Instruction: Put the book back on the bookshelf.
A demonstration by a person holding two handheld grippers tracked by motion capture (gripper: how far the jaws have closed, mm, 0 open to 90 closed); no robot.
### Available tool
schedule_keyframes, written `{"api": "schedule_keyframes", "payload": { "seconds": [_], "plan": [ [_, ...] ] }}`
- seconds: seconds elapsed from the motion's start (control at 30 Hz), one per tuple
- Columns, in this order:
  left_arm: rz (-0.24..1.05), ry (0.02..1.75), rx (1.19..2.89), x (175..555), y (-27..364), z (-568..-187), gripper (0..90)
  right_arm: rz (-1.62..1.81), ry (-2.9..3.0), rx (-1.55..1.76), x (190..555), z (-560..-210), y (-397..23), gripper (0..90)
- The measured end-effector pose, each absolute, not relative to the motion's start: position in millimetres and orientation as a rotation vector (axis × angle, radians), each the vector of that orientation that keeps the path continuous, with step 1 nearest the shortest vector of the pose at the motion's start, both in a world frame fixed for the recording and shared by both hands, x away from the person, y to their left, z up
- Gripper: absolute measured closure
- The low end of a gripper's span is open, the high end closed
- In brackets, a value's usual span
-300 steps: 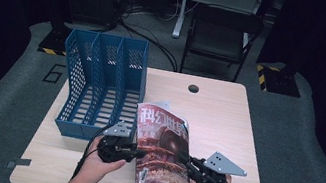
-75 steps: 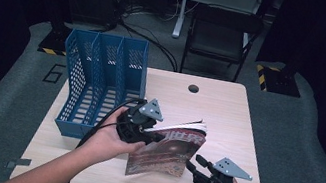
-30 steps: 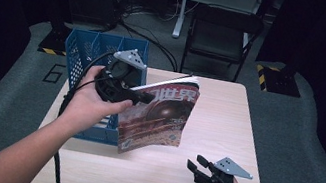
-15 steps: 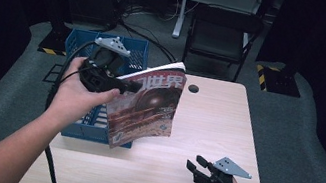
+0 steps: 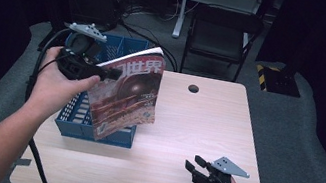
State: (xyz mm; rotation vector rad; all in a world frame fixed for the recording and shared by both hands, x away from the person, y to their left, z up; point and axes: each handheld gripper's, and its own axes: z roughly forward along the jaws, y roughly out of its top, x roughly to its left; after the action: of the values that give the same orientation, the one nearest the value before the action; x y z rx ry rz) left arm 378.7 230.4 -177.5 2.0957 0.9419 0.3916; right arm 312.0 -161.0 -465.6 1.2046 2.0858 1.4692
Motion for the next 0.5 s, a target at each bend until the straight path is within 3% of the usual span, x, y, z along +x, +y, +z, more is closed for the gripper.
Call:
{"api": "schedule_keyframes", "payload": {
  "seconds": [0.5],
  "plan": [
    [0.426,1.087,1.998,390.4,271.4,-174.8,83.9,1.466,2.096,1.205,313.1,-467.4,-159.0,54.2]
  ]
}}
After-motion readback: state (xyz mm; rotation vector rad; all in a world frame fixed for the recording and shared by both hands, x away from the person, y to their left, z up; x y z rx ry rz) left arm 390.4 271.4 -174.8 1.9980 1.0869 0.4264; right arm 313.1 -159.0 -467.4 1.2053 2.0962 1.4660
